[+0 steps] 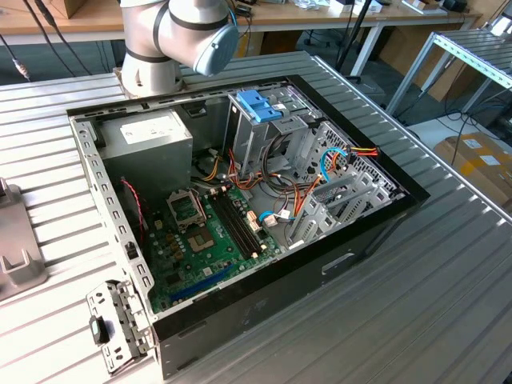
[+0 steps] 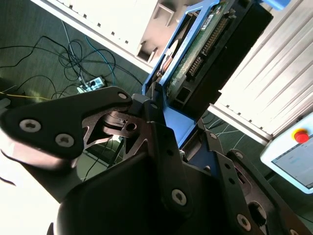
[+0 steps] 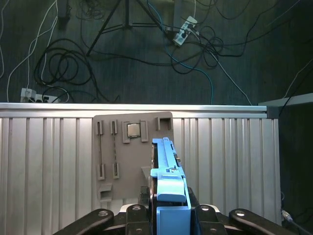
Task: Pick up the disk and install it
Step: 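Pick up the disk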
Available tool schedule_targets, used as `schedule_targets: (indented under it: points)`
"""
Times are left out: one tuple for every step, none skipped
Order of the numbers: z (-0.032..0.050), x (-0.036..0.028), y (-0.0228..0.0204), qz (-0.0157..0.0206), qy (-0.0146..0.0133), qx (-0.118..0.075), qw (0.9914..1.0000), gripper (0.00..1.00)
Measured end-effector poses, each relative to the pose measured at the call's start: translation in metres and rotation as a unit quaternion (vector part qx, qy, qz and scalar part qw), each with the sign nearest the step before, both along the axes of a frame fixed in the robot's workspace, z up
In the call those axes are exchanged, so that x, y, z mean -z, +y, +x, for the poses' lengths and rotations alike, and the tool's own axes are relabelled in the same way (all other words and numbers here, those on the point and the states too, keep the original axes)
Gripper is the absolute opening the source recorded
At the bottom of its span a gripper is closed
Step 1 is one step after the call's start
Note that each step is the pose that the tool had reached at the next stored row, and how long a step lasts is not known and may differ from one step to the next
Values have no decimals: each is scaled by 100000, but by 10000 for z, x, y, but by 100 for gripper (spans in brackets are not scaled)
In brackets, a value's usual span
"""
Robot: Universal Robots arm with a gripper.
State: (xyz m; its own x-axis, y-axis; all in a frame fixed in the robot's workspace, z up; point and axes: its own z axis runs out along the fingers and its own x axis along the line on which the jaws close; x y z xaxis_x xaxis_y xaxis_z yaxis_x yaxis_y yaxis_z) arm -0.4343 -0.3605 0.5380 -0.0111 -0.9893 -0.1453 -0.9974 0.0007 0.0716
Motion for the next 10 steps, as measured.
schedule_targets:
  points:
    - [3,0,0,0,-1,0,100000,37]
    - [7,0,0,0,-1,1,100000,37]
    - [11,0,-1,0,-1,0,100000,37]
    - [15,-1,-1,-2,5,1,100000,37]
    - [19,0,-1,0,-3,2,100000,37]
    - [23,0,-1,0,-1,0,100000,37]
    - [27,0,-1,-1,2,0,100000,37]
    - [31,0,-2,-2,4,-2,100000,37]
    - [35,0,-2,1,-3,0,100000,37]
    - [39,0,-2,0,-2,0,100000,37]
